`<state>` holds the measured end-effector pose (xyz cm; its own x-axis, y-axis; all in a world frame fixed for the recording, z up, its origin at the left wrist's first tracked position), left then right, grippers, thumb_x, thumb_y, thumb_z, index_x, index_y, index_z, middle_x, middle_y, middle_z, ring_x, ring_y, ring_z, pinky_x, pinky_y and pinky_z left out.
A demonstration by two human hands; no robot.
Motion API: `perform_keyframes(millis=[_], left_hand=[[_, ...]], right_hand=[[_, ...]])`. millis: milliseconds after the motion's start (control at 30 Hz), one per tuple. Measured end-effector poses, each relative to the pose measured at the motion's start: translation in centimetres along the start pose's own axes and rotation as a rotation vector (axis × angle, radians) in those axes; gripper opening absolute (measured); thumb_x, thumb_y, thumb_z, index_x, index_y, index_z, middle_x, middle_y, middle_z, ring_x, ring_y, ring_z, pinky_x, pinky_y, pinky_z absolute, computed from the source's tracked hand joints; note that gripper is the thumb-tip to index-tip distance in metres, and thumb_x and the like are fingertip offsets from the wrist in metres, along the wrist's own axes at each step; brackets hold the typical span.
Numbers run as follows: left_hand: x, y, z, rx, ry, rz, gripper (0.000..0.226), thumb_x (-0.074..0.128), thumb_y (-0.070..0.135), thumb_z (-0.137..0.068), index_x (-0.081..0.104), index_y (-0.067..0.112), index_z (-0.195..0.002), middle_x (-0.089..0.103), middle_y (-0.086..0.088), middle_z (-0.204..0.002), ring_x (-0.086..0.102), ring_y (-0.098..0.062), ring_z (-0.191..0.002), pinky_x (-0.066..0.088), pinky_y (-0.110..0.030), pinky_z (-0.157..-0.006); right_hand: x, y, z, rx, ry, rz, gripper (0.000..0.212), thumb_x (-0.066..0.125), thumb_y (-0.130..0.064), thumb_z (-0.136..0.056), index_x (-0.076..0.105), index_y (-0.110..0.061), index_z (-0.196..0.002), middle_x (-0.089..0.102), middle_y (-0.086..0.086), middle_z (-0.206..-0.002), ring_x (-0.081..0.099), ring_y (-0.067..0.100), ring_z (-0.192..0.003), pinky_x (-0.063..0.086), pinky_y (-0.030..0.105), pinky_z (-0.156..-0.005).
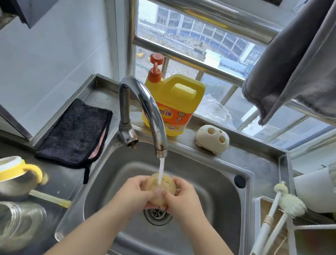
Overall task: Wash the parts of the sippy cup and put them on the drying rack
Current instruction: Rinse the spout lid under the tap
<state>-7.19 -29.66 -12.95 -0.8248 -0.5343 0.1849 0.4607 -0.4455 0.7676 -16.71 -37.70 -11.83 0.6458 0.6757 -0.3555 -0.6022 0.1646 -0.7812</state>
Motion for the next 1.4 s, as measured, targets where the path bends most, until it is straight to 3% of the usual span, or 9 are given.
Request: perform_keyframes(millis=[200,367,500,600,733,933,1100,1300,1400], left_hand=[[0.0,1.5,0.7,0.087,0.13,-0.171,0.027,0.044,-0.015,-0.083,0.069,-0.007,-0.084,0.068,-0.02,-0.068,0.065,-0.023,-0.051,0.048,-0.024,-0.045],[-0.7,2.3,0.6,0.092,0.179,-0.395,0.029,0.049,-0.007,-0.084,0.059,0.007,-0.06,0.047,0.003,-0.041,0.036,-0.01,-0.034,0.026,-0.018,-0.038],[0.9,2.3,0.9,0.054,0.012,-0.374,0.032,0.039,-0.004,-0.095,0.068,0.008,-0.092,0.057,0.0,-0.059,0.045,-0.006,-0.041,0.036,-0.018,-0.039],[2.7,2.3,2.0,0.112,-0.165,-0.27,0.025,0.041,0.008,-0.101,0.066,0.01,-0.098,0.06,0.005,-0.061,0.052,-0.003,-0.05,0.041,-0.015,-0.047],[0.0,2.3,1.2,0.117,0.094,-0.29,0.027,0.04,-0.008,-0.092,0.064,0.002,-0.088,0.06,-0.009,-0.057,0.053,-0.011,-0.042,0.037,-0.02,-0.04],[-0.8,3.6,0.7,0.161,0.14,-0.454,0.024,0.045,-0.005,-0.082,0.064,0.004,-0.071,0.05,-0.001,-0.043,0.04,-0.01,-0.031,0.028,-0.015,-0.036],[-0.2,2.7,-0.4,0.125,0.079,-0.301,0.018,0.04,0.016,-0.098,0.047,0.028,-0.11,0.058,-0.01,-0.066,0.046,-0.015,-0.043,0.034,-0.024,-0.042],[-1.0,2.6,-0.9,-0.01,0.116,-0.115,0.02,0.041,0.005,-0.092,0.059,0.008,-0.098,0.052,-0.006,-0.049,0.04,-0.012,-0.033,0.028,-0.018,-0.037],[-1.2,2.6,-1.1,-0.083,0.056,0.066,0.022,0.039,0.008,-0.09,0.061,0.004,-0.092,0.048,-0.006,-0.055,0.034,-0.009,-0.031,0.023,-0.014,-0.033]], right_hand=[[-0.3,-0.1,0.3,0.033,0.073,0.068,0.024,0.045,-0.016,-0.091,0.061,-0.001,-0.082,0.062,0.01,-0.065,0.053,0.011,-0.043,0.047,0.026,-0.048],[0.4,-0.4,0.9,0.066,-0.042,0.039,0.021,0.045,-0.017,-0.095,0.063,-0.008,-0.09,0.06,0.002,-0.067,0.051,0.01,-0.051,0.043,0.022,-0.049],[0.1,-1.5,0.8,0.015,-0.052,0.111,0.007,0.053,-0.019,-0.093,0.058,-0.02,-0.089,0.062,0.0,-0.077,0.054,0.01,-0.061,0.042,0.018,-0.051],[-0.8,-2.3,0.2,-0.018,0.086,0.218,0.029,0.054,-0.029,-0.092,0.056,-0.016,-0.066,0.058,0.0,-0.066,0.053,0.017,-0.063,0.042,0.025,-0.057],[0.8,-2.2,-0.1,0.006,-0.003,0.238,0.032,0.043,-0.029,-0.098,0.061,-0.005,-0.088,0.067,0.009,-0.08,0.063,0.025,-0.074,0.051,0.036,-0.064],[0.6,-2.1,0.6,0.017,-0.042,-0.009,0.022,0.051,-0.025,-0.097,0.062,-0.012,-0.083,0.06,-0.001,-0.063,0.055,0.004,-0.046,0.04,0.015,-0.04],[1.2,-1.6,-1.0,0.076,-0.039,0.054,0.031,0.043,-0.029,-0.096,0.064,-0.009,-0.082,0.062,0.006,-0.059,0.052,0.014,-0.05,0.042,0.025,-0.051],[1.6,-3.2,1.1,-0.186,-0.132,0.13,0.026,0.043,-0.045,-0.096,0.053,-0.045,-0.12,0.068,-0.005,-0.084,0.062,0.01,-0.071,0.051,0.024,-0.064],[1.6,-4.4,2.0,-0.393,-0.108,0.389,0.034,0.055,-0.047,-0.09,0.055,-0.034,-0.121,0.053,-0.006,-0.097,0.052,0.011,-0.089,0.041,0.024,-0.079]])
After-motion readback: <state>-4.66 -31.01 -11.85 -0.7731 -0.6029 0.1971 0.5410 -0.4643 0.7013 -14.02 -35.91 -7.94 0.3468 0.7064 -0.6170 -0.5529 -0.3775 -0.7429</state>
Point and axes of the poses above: each hand's wrist, its own z-axis away from the middle knuckle, its own x-axis out of the palm, y = z × x, the point moved 8 cm from there along -z, towards the middle knuckle
